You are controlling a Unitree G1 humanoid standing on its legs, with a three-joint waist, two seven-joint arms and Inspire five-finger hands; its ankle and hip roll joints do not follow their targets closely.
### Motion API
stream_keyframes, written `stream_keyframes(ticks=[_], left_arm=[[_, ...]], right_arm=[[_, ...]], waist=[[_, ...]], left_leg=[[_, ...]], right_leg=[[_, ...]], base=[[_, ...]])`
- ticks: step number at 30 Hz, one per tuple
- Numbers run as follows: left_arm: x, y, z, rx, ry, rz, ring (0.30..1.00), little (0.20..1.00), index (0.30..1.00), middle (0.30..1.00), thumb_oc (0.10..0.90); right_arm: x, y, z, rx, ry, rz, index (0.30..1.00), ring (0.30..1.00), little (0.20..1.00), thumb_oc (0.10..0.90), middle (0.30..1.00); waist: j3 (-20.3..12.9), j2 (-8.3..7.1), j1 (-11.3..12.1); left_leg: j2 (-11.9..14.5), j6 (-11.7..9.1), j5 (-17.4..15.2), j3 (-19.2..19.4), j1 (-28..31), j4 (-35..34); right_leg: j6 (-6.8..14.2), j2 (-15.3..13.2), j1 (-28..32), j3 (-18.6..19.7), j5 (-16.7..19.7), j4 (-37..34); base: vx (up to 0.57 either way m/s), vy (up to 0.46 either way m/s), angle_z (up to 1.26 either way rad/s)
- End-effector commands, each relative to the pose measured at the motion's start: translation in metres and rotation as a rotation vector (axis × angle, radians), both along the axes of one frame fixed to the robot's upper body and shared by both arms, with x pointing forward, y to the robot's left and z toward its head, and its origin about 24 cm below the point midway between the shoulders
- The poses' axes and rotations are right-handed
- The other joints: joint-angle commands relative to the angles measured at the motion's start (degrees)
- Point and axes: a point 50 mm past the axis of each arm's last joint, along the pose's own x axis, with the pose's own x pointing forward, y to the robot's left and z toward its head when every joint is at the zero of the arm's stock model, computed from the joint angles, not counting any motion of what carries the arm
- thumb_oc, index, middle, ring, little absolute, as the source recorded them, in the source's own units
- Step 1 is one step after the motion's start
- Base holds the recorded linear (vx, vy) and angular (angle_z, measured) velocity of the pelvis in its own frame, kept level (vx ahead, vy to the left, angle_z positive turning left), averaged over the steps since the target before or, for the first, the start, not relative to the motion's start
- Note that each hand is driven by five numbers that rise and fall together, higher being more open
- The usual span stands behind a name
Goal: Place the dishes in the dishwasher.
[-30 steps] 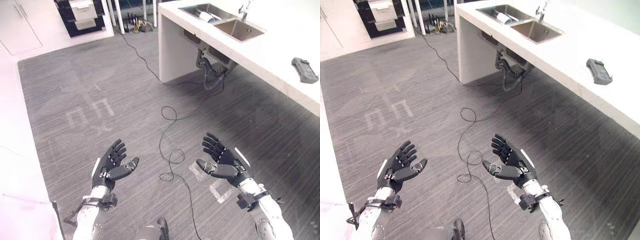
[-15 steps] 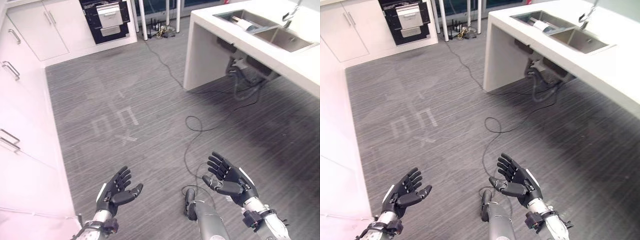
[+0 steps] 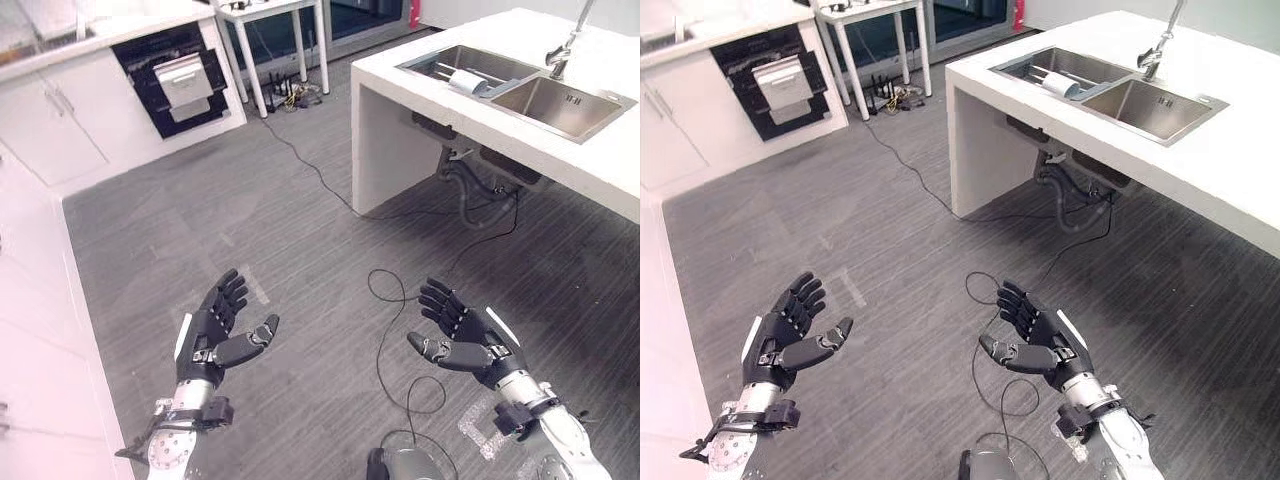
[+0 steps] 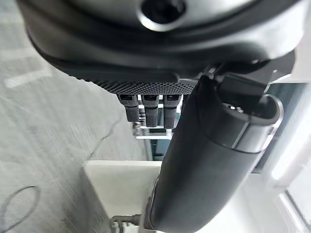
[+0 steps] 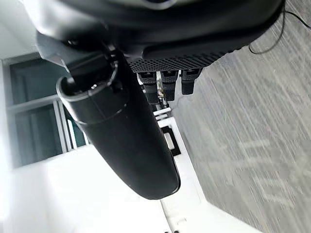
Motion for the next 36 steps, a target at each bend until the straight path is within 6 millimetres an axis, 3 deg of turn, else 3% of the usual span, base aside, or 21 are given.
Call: stream_keyframes(ticks=[1,2,3,4,6,10,16,21,23,26,27,28,29,30,31,33,34,36], left_arm=[[0.001,0.005,0.044,0.109,-0.223,-0.04,0.9,0.9,0.9,0.9,0.8],[0.0,0.005,0.044,0.118,-0.226,-0.046,0.9,0.9,0.9,0.9,0.8],[-0.002,0.005,0.045,0.123,-0.227,-0.051,0.9,0.9,0.9,0.9,0.8],[-0.004,0.005,0.044,0.121,-0.224,-0.05,0.9,0.9,0.9,0.9,0.8],[-0.007,0.007,0.042,0.088,-0.221,-0.044,0.9,0.9,0.9,0.9,0.8],[-0.004,0.008,0.048,0.082,-0.263,-0.044,0.9,0.9,0.9,0.9,0.8],[0.006,0.01,0.065,0.122,-0.322,-0.064,0.9,0.9,0.9,0.9,0.8],[0.012,0.002,0.075,0.185,-0.35,-0.113,0.9,0.9,0.9,0.9,0.8],[0.013,0.001,0.076,0.236,-0.321,-0.121,0.9,0.9,0.9,0.9,0.8],[0.012,-0.002,0.078,0.255,-0.326,-0.132,0.9,0.9,0.9,0.9,0.8],[0.013,-0.004,0.076,0.251,-0.314,-0.116,0.9,0.9,0.9,0.9,0.8],[0.013,-0.004,0.075,0.245,-0.314,-0.109,0.9,0.9,0.9,0.9,0.8],[0.015,-0.005,0.075,0.23,-0.315,-0.091,0.9,0.9,0.9,0.9,0.8],[0.019,-0.005,0.079,0.225,-0.326,-0.093,0.9,0.9,0.9,0.9,0.8],[0.019,-0.004,0.081,0.229,-0.333,-0.094,0.9,0.9,0.9,0.9,0.8],[0.018,-0.003,0.083,0.234,-0.338,-0.094,0.9,0.9,0.9,0.9,0.8],[0.018,-0.002,0.084,0.241,-0.337,-0.084,0.9,0.9,0.9,0.9,0.8],[0.018,-0.001,0.084,0.241,-0.331,-0.054,0.9,0.9,0.9,0.9,0.8]], right_arm=[[0.014,0.001,0.049,0.002,-0.29,0.011,0.9,0.9,0.9,0.8,0.9],[0.013,0.001,0.05,0.002,-0.296,0.009,0.9,0.9,0.9,0.8,0.9],[0.012,0.001,0.05,0.004,-0.3,0.008,0.9,0.9,0.9,0.8,0.9],[0.011,0.001,0.051,0.005,-0.301,0.01,0.9,0.9,0.9,0.8,0.9],[0.01,0.002,0.054,-0.007,-0.312,0.018,0.9,0.9,0.9,0.8,0.9],[0.014,0.001,0.066,-0.023,-0.349,0.019,0.9,0.9,0.9,0.8,0.9],[0.004,0.0,0.069,0.006,-0.37,0.009,0.9,0.9,0.9,0.8,0.9],[0.006,0.002,0.073,0.042,-0.408,-0.023,0.9,0.9,0.9,0.8,0.9],[0.008,0.006,0.076,0.032,-0.423,-0.017,0.9,0.9,0.9,0.8,0.9],[0.008,0.007,0.077,0.039,-0.424,-0.04,0.9,0.9,0.9,0.8,0.9],[0.009,0.01,0.074,0.04,-0.421,-0.036,0.9,0.9,0.9,0.8,0.9],[0.01,0.011,0.073,0.039,-0.42,-0.034,0.9,0.9,0.9,0.8,0.9],[0.012,0.013,0.072,0.032,-0.418,-0.036,0.9,0.9,0.9,0.8,0.9],[0.011,0.006,0.074,0.026,-0.42,-0.057,0.9,0.9,0.9,0.8,0.9],[0.009,0.002,0.076,0.026,-0.426,-0.065,0.9,0.9,0.9,0.8,0.9],[0.008,-0.003,0.078,0.025,-0.433,-0.073,0.9,0.9,0.9,0.8,0.9],[0.008,-0.006,0.081,0.024,-0.441,-0.094,0.9,0.9,0.9,0.8,0.9],[0.006,-0.008,0.083,0.035,-0.452,-0.112,0.9,0.9,0.9,0.8,0.9]], waist=[[0.38,-2.37,0.28],[0.3,-2.42,0.36],[0.55,-1.13,0.53],[0.63,-0.16,0.88],[0.82,1.18,2.1],[0.7,1.91,2.71],[-1.47,1.36,1.66],[-2.45,0.54,1.97],[-3.02,0.73,1.82],[-2.94,0.84,1.52],[-2.59,1.13,1.48],[-2.47,1.13,1.55],[-2.22,1.35,1.71],[-1.48,1.39,1.11],[-0.94,1.1,0.52],[-0.38,0.52,0.13],[0.2,0.07,-0.41],[0.76,-0.19,-1.0]], left_leg=[[-0.85,2.0,-2.9,1.09,11.28,-29.05],[-1.44,2.12,-2.56,0.9,11.99,-35.94],[-1.06,1.43,-3.89,-1.29,9.48,-39.23],[-0.64,0.57,-4.01,-3.43,6.57,-39.23],[0.54,-1.29,-1.23,-7.33,1.19,-39.23],[3.34,-1.26,-0.86,-5.03,-0.74,-39.23],[1.84,1.17,-3.73,-3.6,1.96,-39.23],[-0.47,3.74,-5.22,-3.23,3.24,-39.23],[-2.9,5.7,-6.45,-5.74,4.29,-39.23],[-4.57,6.87,-7.65,-7.03,5.64,-39.23],[-4.69,7.06,-8.24,-6.78,6.7,-39.23],[-4.68,7.04,-8.41,-6.38,6.94,-39.23],[-4.36,6.69,-8.54,-5.75,7.41,-39.23],[-3.79,5.98,-8.95,-5.66,8.59,-39.23],[-3.82,5.81,-9.33,-5.26,9.35,-39.23],[-4.04,5.7,-9.85,-4.23,10.19,-39.23],[-4.05,5.48,-10.7,-2.67,11.39,-39.23],[-4.03,5.7,-12.08,-1.12,12.82,-39.23]], right_leg=[[11.49,-1.87,4.01,0.31,0.42,-7.41],[12.0,-1.77,3.96,1.11,0.23,-7.41],[12.55,-0.21,4.36,1.67,-0.27,-7.41],[12.85,0.9,4.83,2.01,-0.92,-7.41],[12.57,2.63,6.91,2.54,-2.89,-7.41],[12.41,1.48,9.49,0.47,-5.48,-7.41],[14.09,-0.29,12.06,0.6,-6.09,-7.41],[15.85,-1.3,14.04,0.42,-3.66,-7.41],[17.39,0.21,15.04,1.85,3.41,-6.58],[18.02,1.58,9.72,3.54,7.53,6.11],[17.65,1.16,6.06,2.04,7.94,11.04],[17.47,0.59,5.02,1.02,7.79,11.39],[16.73,-0.31,4.25,-1.52,6.25,8.21],[15.72,0.09,5.13,-3.68,4.49,-3.21],[15.73,-0.46,4.07,-3.89,4.42,-7.41],[16.1,-2.35,0.93,-3.89,3.54,-7.41],[17.08,-5.16,-3.47,-4.28,5.39,-7.41],[18.09,-7.09,-7.01,-4.08,7.72,-7.41]], base=[[0.2,0.072,-0.52],[0.22,0.141,-0.28],[0.18,0.152,-0.24],[0.22,0.168,-0.08],[0.25,0.16,-0.27],[0.23,0.215,-0.71],[0.27,0.24,-0.43],[0.23,0.249,0.14],[0.25,0.332,-0.03],[0.13,0.219,0.02],[0.1,0.184,-0.14],[0.13,0.173,-0.26],[0.21,0.021,-0.63],[0.23,-0.038,-0.54],[0.18,-0.087,-0.5],[0.1,-0.107,-0.3],[0.13,-0.148,-0.25],[0.19,-0.17,-0.12]])
